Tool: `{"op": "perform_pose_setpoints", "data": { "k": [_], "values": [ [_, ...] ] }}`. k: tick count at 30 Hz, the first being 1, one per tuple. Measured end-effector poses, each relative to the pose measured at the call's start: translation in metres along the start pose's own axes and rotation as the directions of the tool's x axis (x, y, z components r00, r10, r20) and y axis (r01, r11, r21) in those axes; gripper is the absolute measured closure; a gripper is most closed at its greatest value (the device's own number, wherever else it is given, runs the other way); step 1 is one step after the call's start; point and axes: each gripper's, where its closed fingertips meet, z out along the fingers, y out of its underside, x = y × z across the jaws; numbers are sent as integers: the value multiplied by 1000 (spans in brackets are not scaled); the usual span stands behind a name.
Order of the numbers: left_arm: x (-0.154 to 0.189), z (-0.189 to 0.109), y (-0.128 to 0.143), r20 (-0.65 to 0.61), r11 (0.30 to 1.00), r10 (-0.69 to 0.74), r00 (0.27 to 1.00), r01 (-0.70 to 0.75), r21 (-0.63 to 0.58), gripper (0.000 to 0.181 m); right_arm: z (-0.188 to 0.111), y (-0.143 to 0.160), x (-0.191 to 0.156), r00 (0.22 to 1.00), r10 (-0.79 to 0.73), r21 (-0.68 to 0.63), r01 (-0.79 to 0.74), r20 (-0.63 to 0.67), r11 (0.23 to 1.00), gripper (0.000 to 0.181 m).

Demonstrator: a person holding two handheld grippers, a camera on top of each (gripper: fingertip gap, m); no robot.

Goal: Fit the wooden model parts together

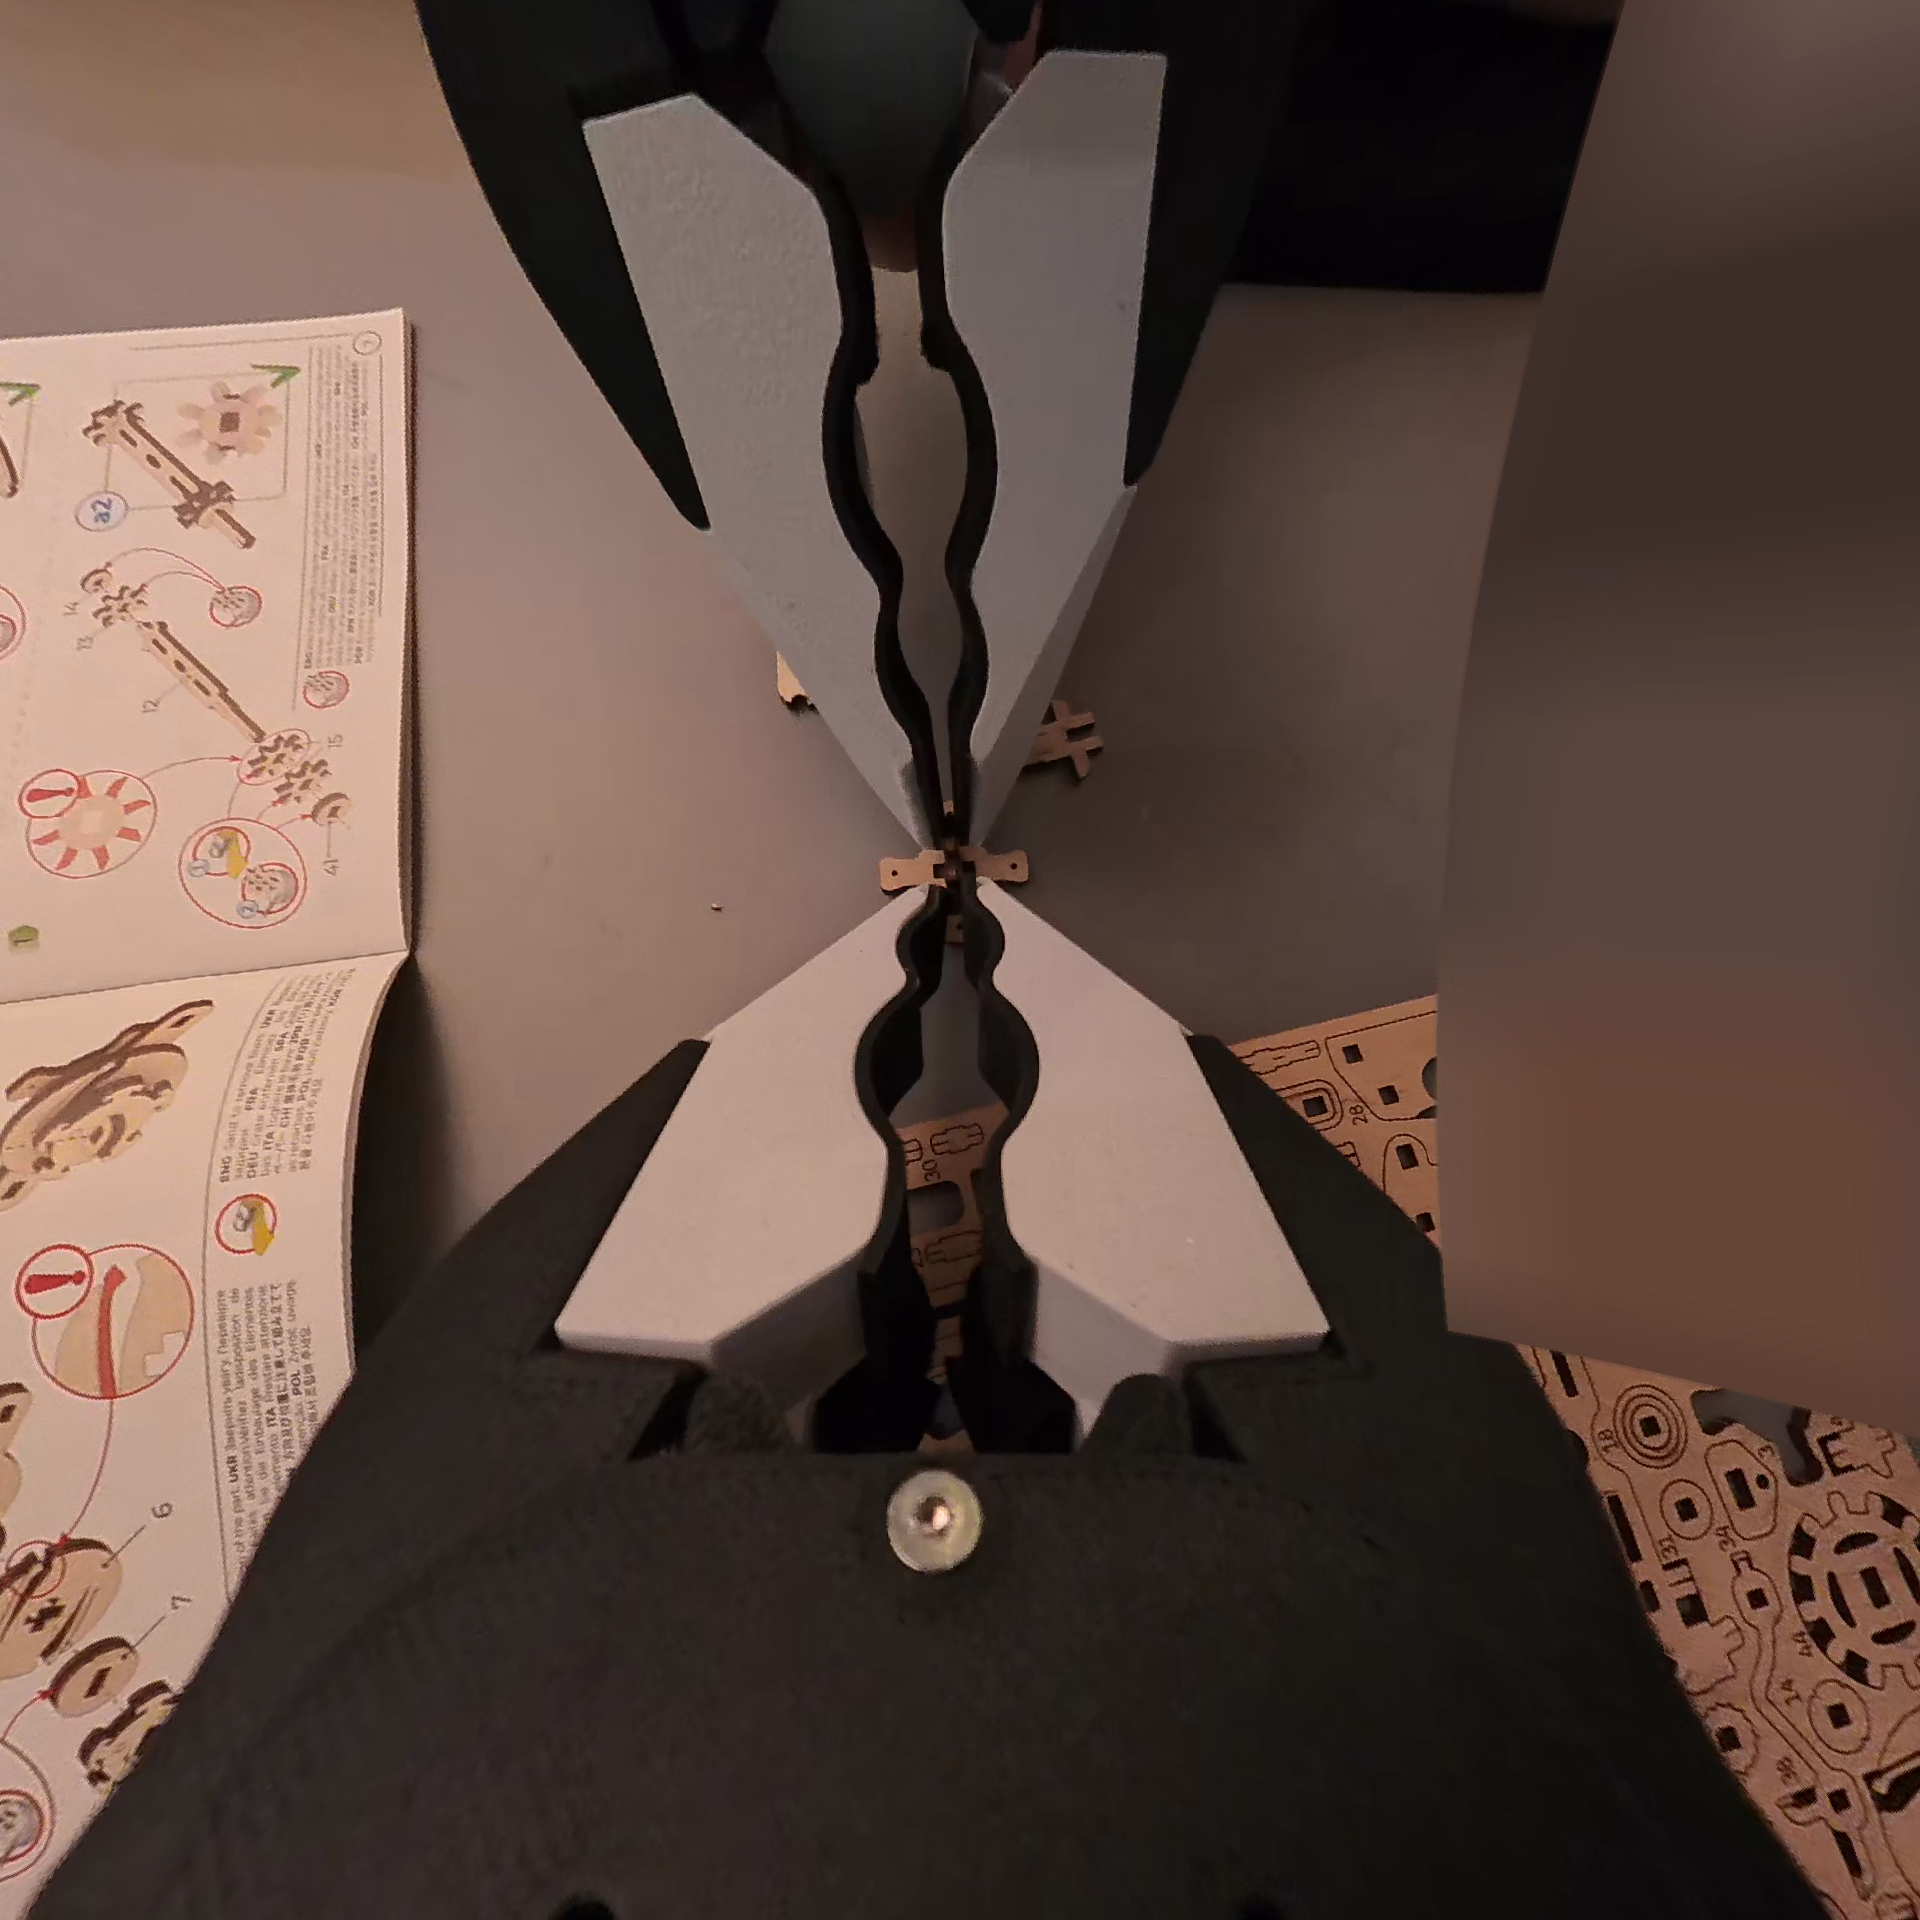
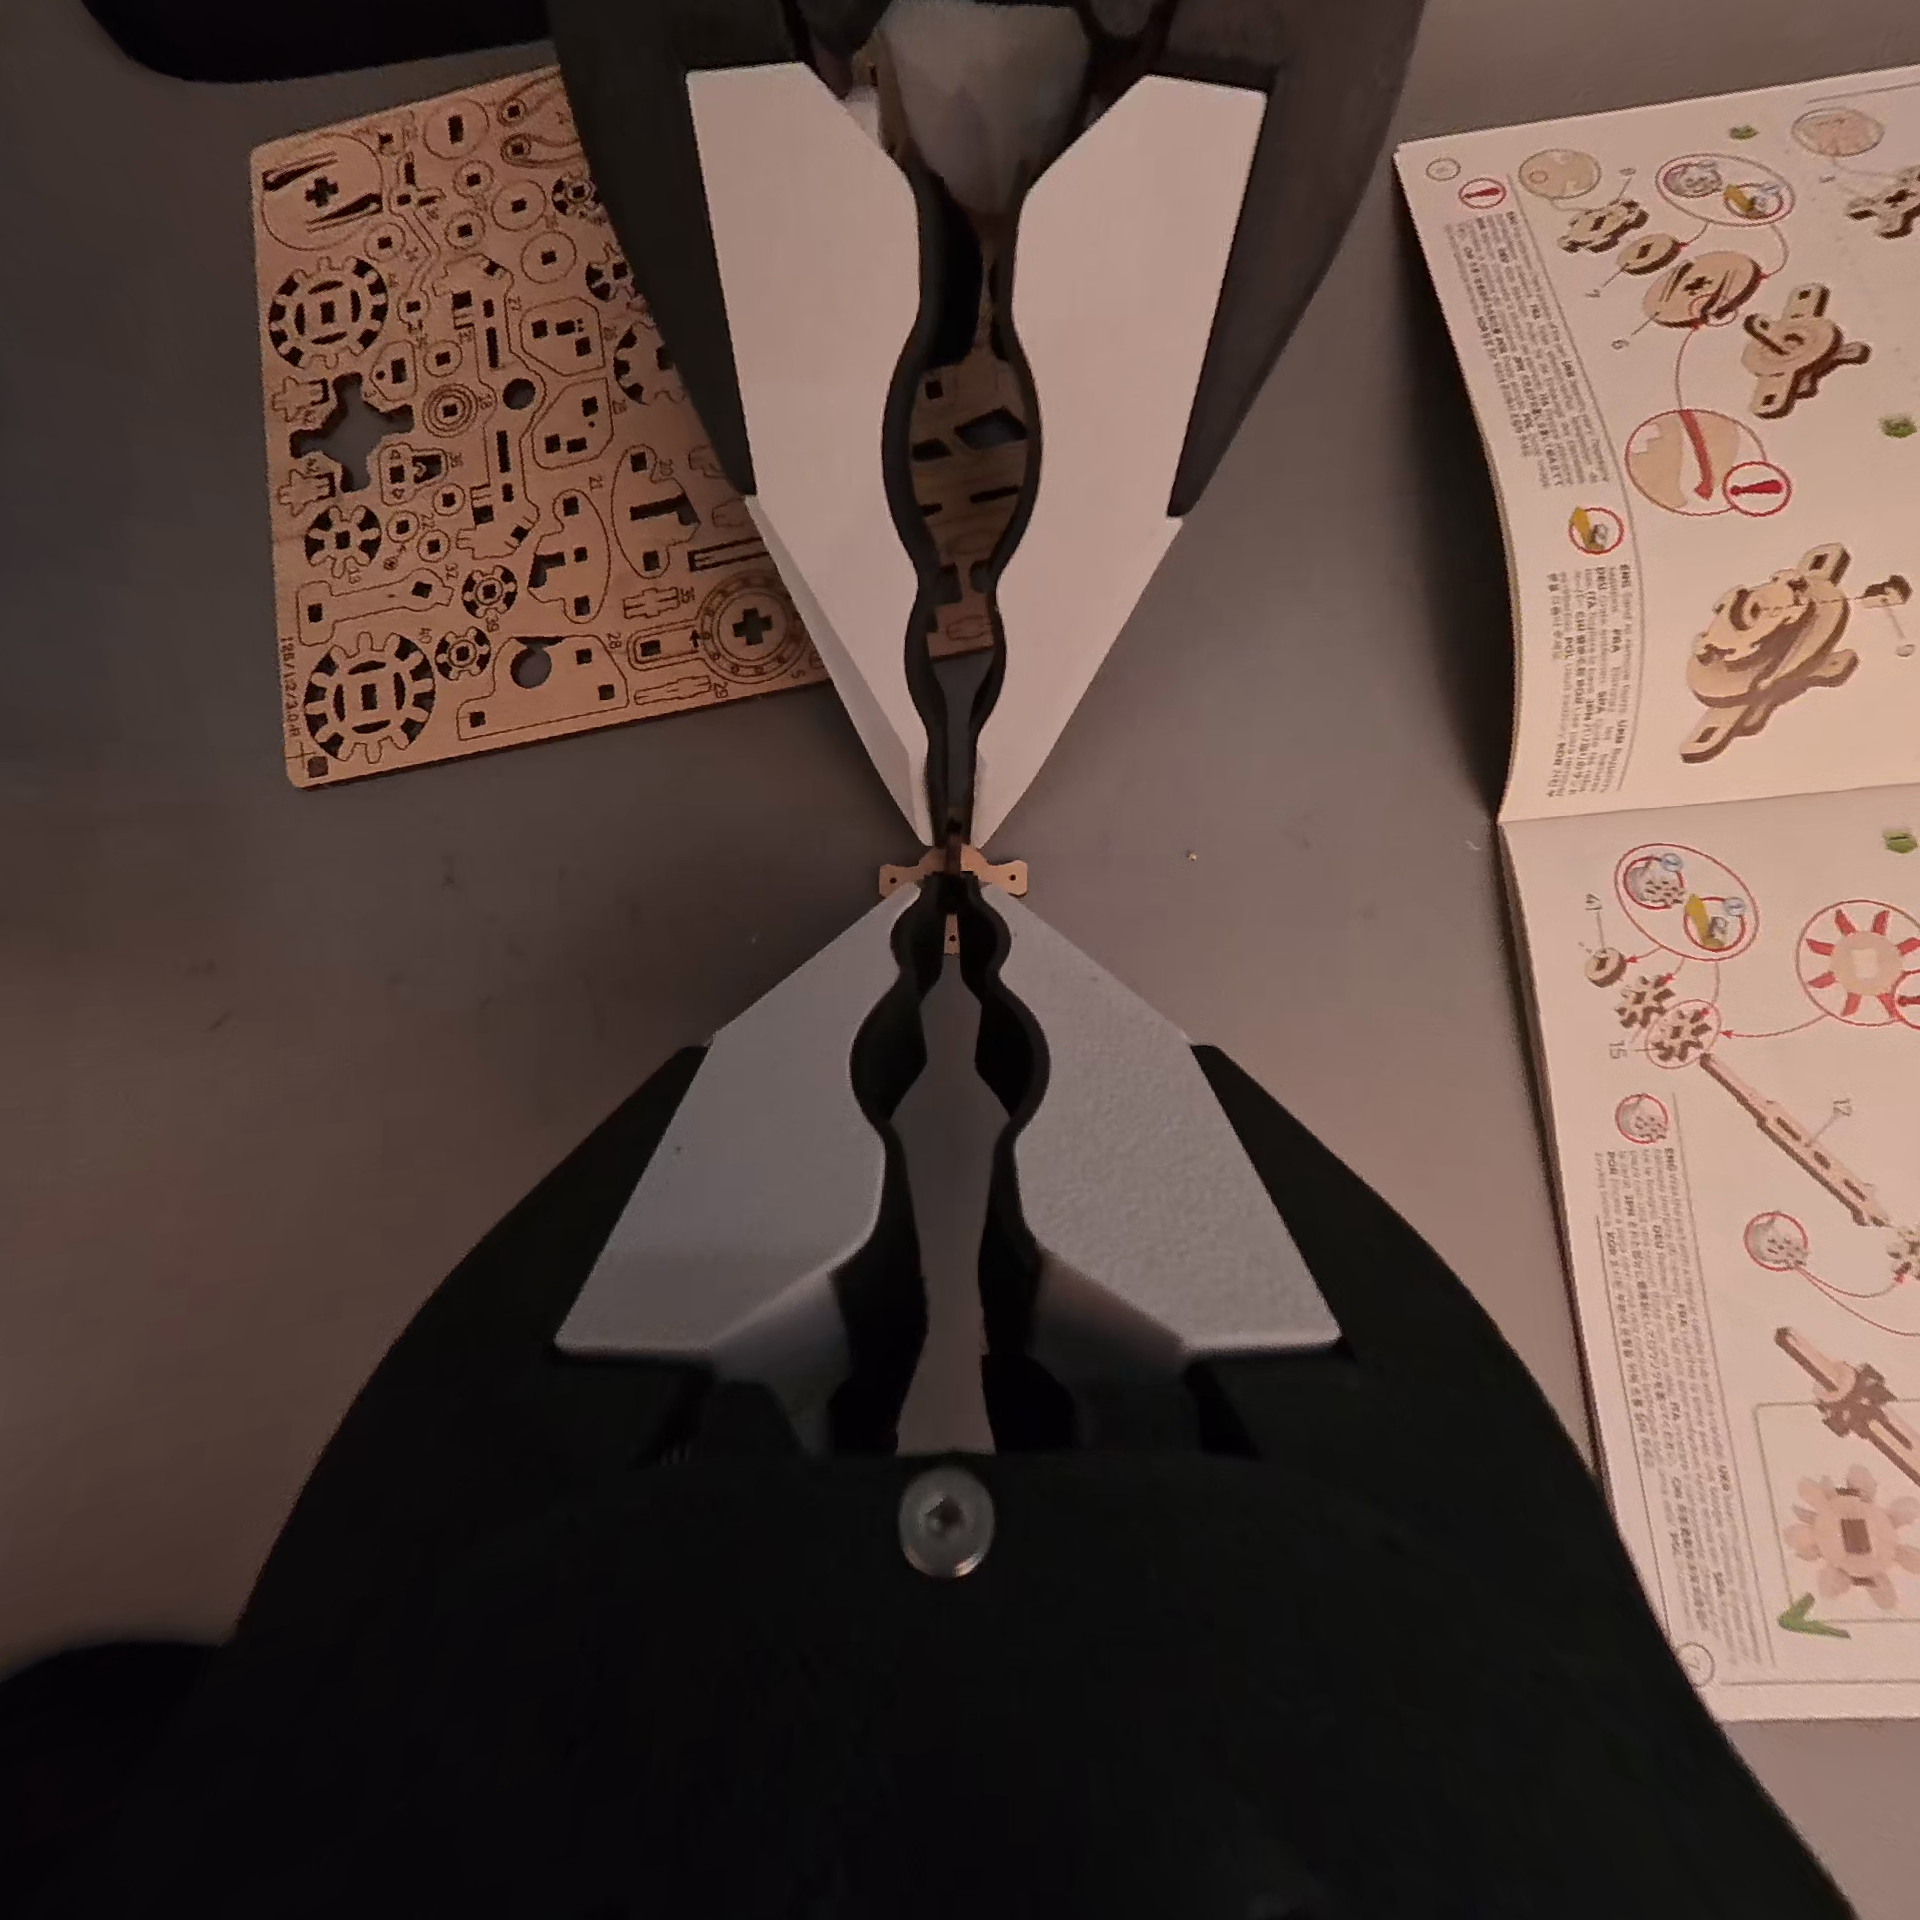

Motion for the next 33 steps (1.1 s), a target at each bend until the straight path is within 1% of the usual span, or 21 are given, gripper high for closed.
{"op": "perform_pose_setpoints", "data": {
  "k": [6,8,10,13,15,16,17,21,26,33],
  "values": [
    [0,0,0,8,1000,18,1000,-18,-8,181,0,0,0,1000,10,25,-11,24,1000,179],
    [1,0,0,9,999,31,999,-31,-11,172,0,0,0,1000,1,25,-2,18,1000,179],
    [0,1,0,18,1000,25,1000,-25,-14,169,0,0,0,1000,-4,20,4,5,1000,179],
    [2,3,-3,7,1000,24,1000,-24,-3,175,0,-1,0,1000,-21,14,21,-7,1000,179],
    [0,4,-3,25,999,31,999,-31,-8,180,0,-1,0,1000,-22,11,22,-7,1000,179],
    [0,4,-3,30,999,36,999,-36,-10,180,1,1,1,1000,-23,-3,23,-14,1000,177],
    [0,4,-3,32,999,36,999,-36,-11,180,1,5,4,999,-26,-28,25,-33,999,172],
    [-2,4,-3,34,1000,27,999,-27,-11,180,-2,0,3,998,-47,-4,47,-35,999,179],
    [-3,4,-3,30,1000,18,999,-17,-12,180,-1,1,3,998,-56,-18,55,-40,998,179],
    [-2,6,-2,40,998,42,998,-41,-38,180,0,5,2,997,-64,-61,62,-37,996,179]
  ]
}}
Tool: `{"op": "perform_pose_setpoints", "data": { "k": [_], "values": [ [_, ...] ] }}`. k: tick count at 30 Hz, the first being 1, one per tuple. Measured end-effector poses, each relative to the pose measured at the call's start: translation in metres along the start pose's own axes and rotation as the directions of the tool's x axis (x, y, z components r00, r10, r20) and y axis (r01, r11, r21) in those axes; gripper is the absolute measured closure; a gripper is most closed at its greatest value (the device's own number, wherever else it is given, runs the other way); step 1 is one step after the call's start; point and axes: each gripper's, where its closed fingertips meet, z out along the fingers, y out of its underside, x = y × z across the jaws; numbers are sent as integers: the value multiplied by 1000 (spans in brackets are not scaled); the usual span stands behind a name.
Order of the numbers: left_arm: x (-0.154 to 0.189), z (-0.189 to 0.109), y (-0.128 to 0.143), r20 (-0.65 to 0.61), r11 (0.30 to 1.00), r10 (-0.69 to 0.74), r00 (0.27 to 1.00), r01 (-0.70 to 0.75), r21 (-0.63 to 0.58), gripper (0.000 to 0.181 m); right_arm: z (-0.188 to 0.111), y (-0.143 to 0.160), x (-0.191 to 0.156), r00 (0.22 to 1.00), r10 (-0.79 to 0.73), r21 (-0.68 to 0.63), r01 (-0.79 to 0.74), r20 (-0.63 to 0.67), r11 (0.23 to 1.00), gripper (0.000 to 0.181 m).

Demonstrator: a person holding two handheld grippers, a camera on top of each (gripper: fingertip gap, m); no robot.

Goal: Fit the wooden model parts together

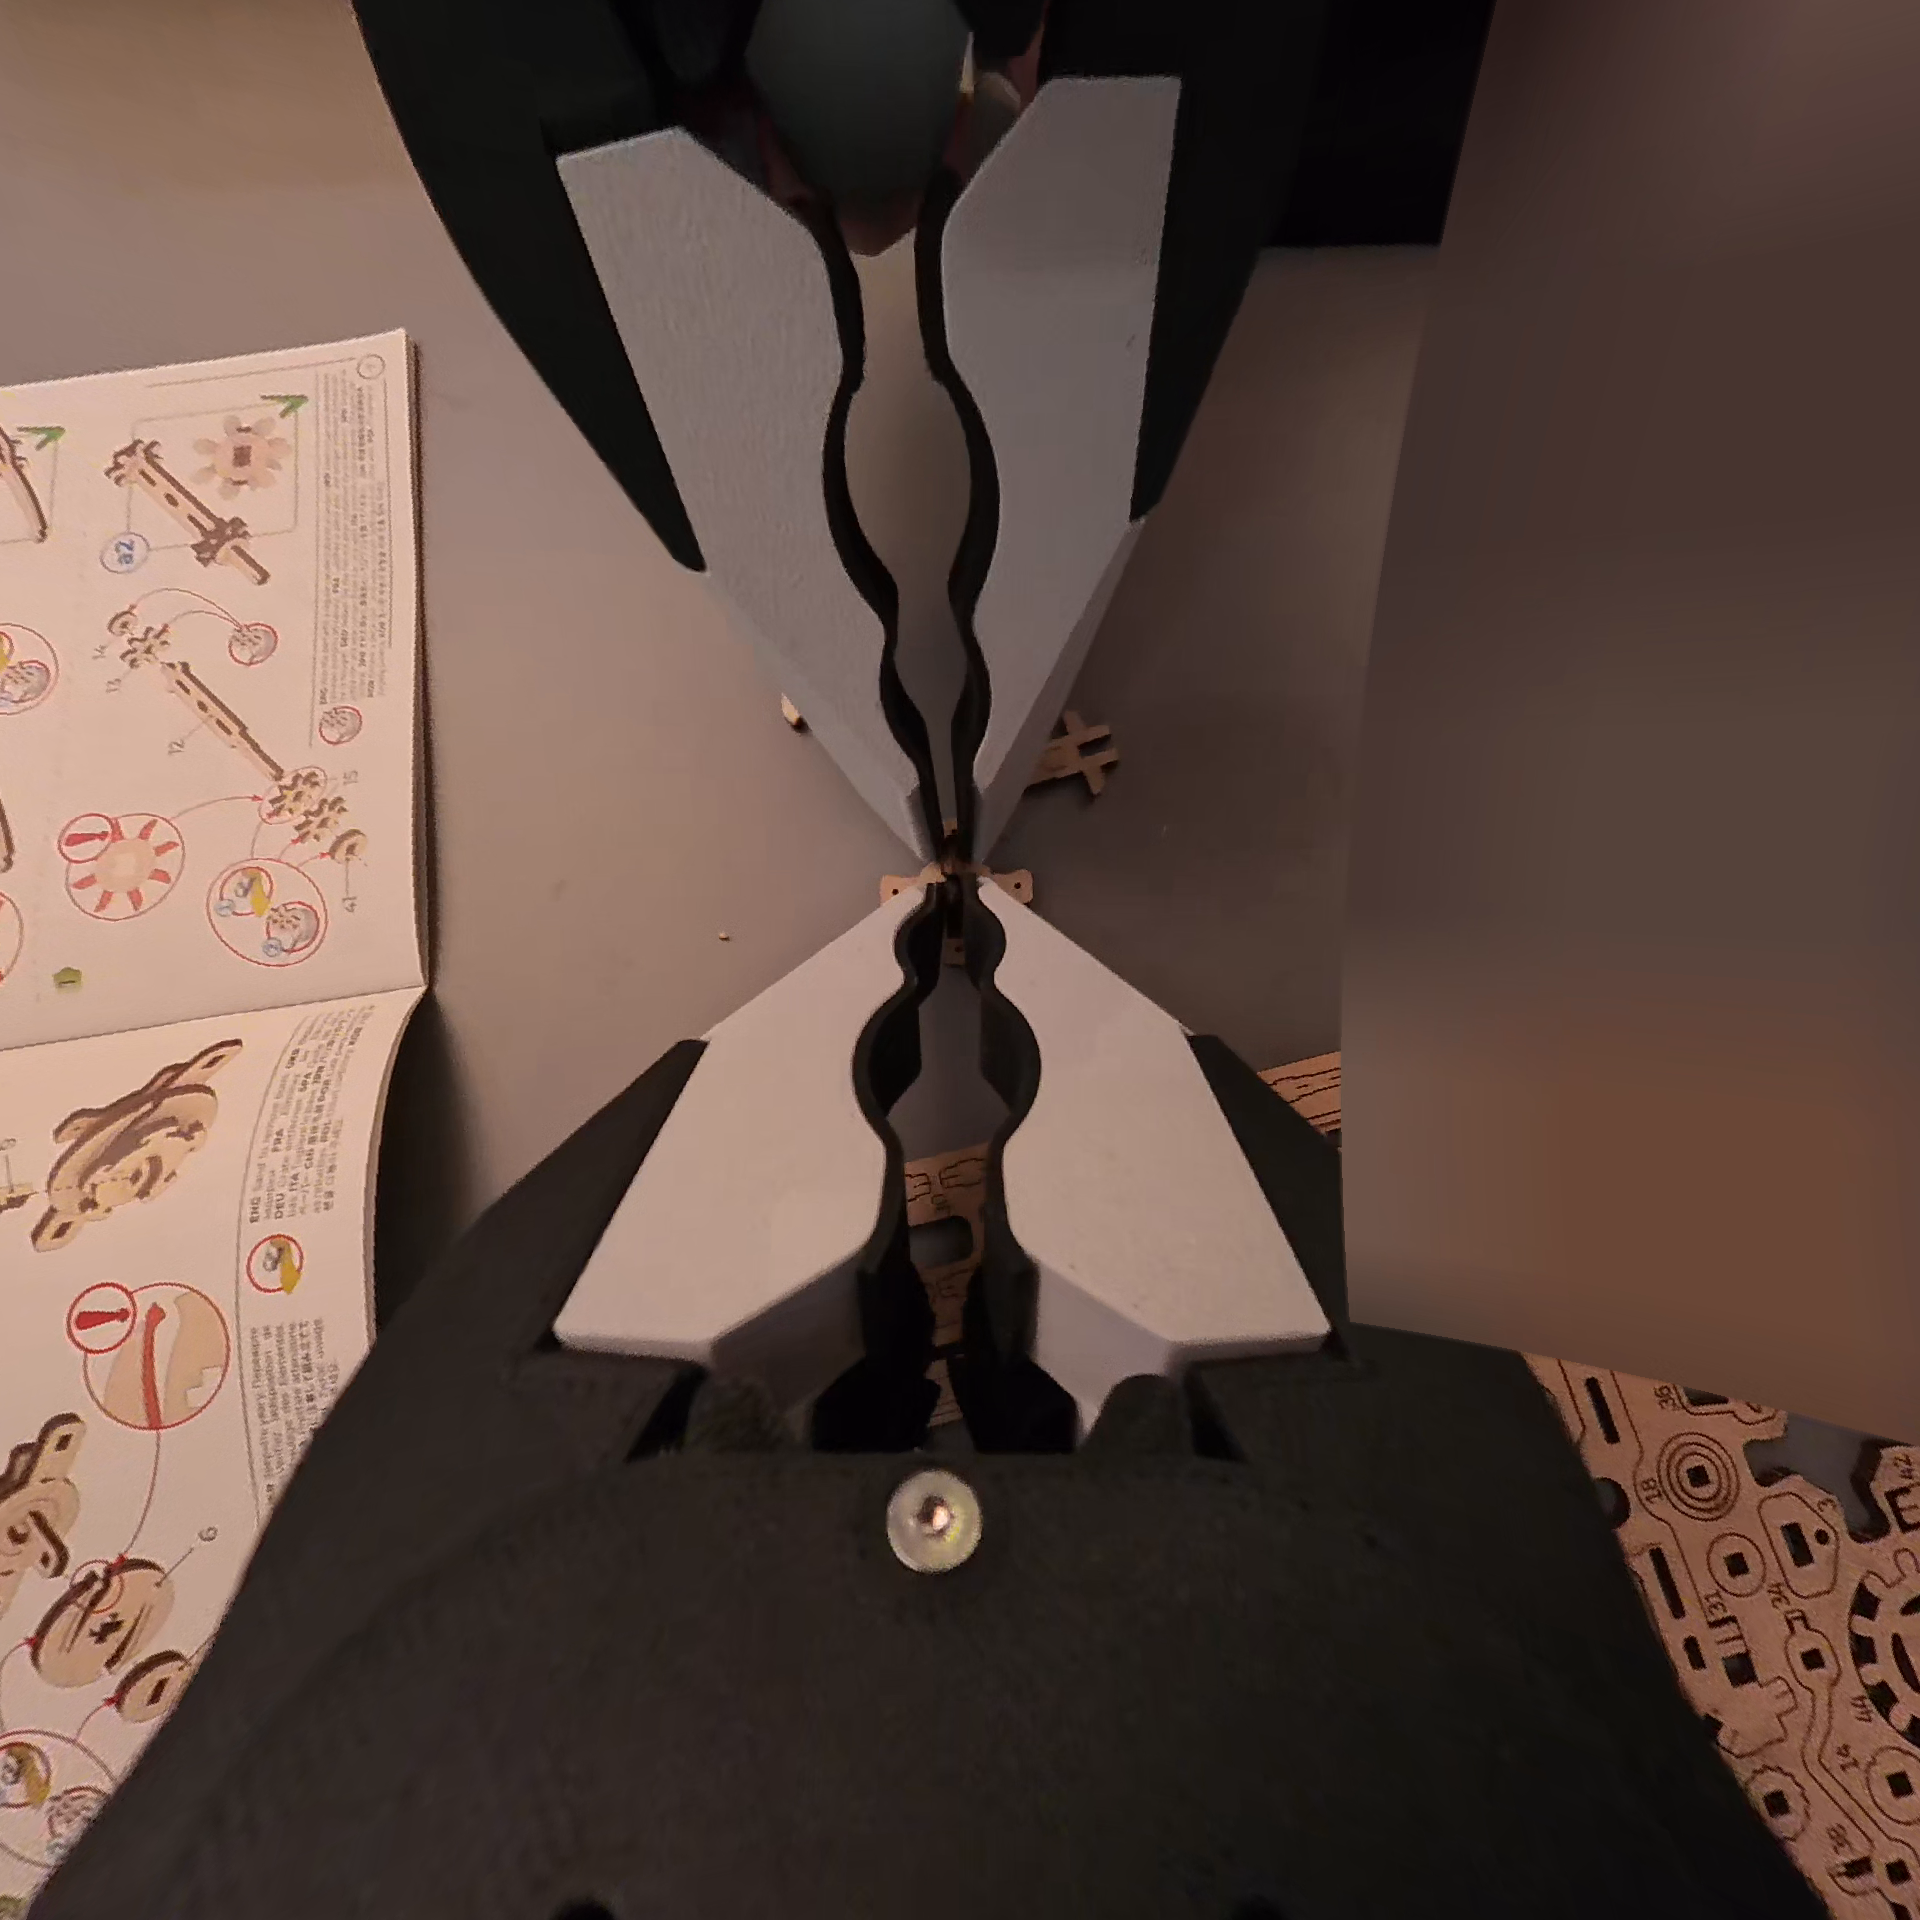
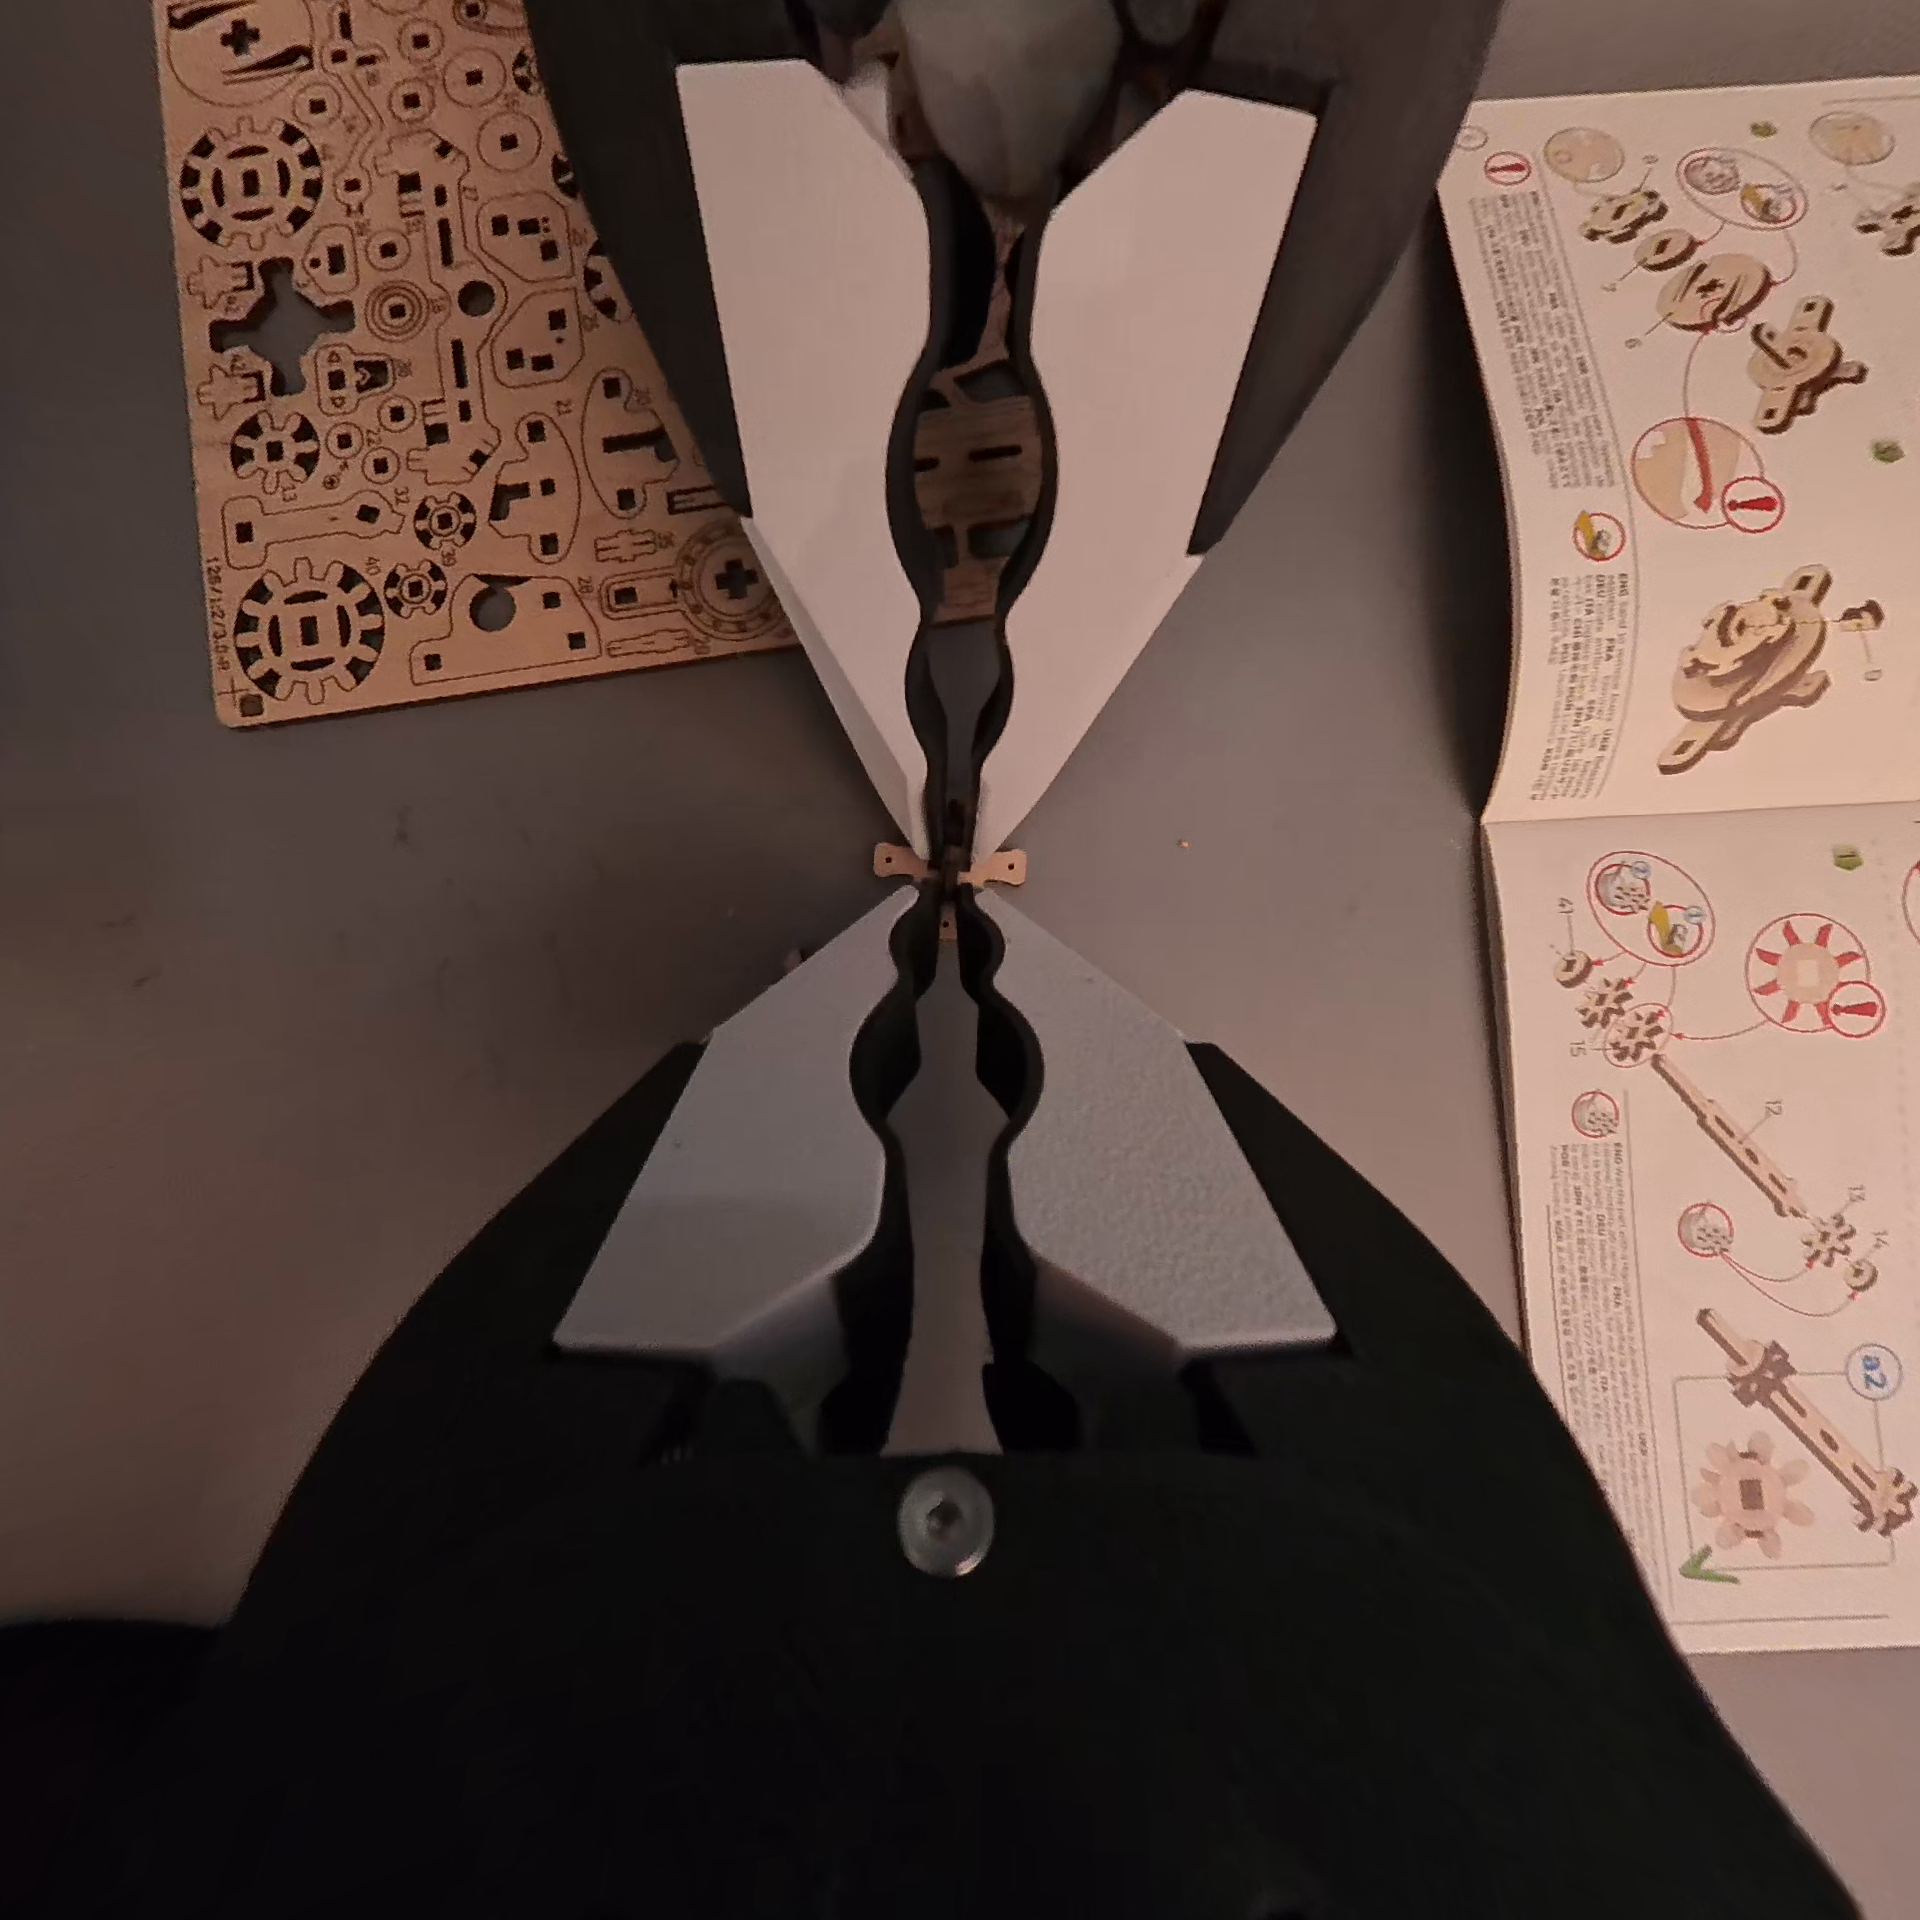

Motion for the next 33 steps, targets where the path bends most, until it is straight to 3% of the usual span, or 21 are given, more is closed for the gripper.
{"op": "perform_pose_setpoints", "data": {
  "k": [5,11,33],
  "values": [
    [0,-1,1,3,1000,8,1000,-8,-10,180,-1,-4,5,999,-1,20,2,-38,1000,170],
    [-1,-2,1,4,1000,3,1000,-3,-4,171,-4,-6,3,999,-32,33,33,-40,999,181],
    [-3,-1,-4,17,999,-16,1000,17,-39,180,-4,-4,4,1000,-4,49,4,-9,999,181]
  ]
}}
